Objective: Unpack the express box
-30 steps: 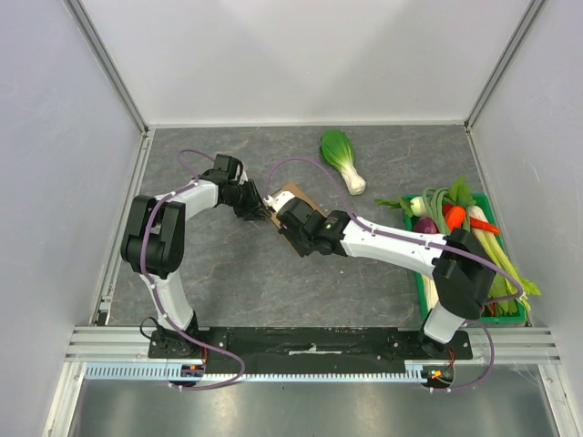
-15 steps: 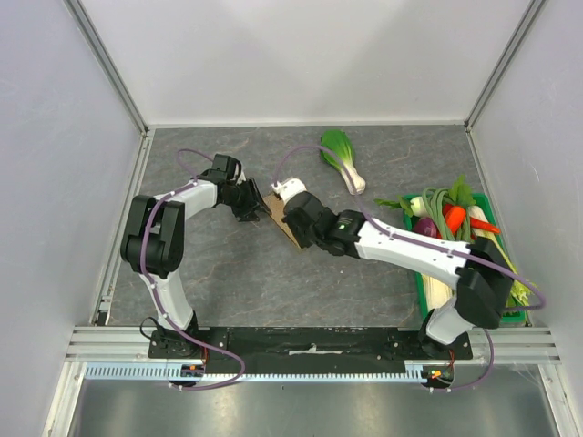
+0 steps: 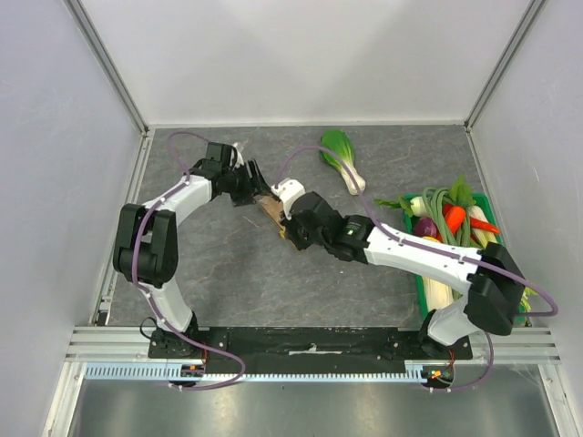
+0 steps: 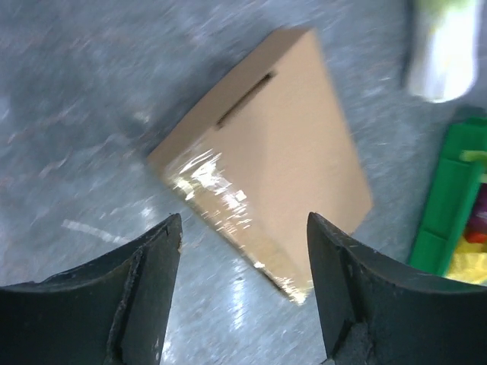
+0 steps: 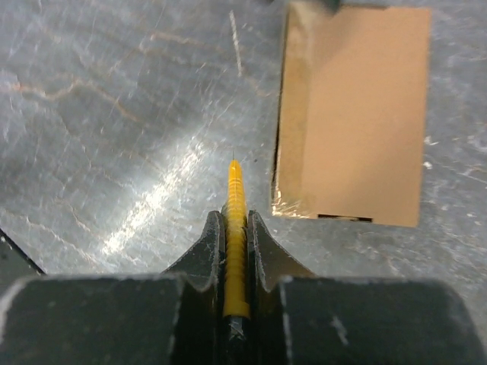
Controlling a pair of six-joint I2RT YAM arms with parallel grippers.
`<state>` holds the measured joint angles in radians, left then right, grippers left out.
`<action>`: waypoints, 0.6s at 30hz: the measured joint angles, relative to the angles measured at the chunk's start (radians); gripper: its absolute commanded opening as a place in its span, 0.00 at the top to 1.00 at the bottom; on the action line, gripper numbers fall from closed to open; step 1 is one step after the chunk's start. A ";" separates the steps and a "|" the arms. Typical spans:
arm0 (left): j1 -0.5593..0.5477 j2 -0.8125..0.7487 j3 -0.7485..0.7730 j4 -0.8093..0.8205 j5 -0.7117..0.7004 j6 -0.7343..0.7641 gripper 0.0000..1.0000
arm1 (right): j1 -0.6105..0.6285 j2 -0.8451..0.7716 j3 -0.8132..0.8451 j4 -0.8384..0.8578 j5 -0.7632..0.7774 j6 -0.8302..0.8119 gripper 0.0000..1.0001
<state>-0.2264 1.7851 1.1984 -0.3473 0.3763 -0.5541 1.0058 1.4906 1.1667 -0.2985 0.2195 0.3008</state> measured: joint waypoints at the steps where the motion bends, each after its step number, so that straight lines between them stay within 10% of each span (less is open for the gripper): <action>1: 0.000 0.000 0.014 0.019 0.005 0.003 0.30 | 0.000 0.012 -0.004 0.000 -0.019 -0.006 1.00; 18: -0.125 0.472 0.442 0.326 0.239 0.015 0.36 | 0.003 0.126 -0.087 0.021 0.001 -0.011 1.00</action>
<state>-0.3515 2.2570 1.6402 -0.0212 0.6155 -0.5392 1.0092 1.6169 1.0794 -0.2775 0.2207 0.2893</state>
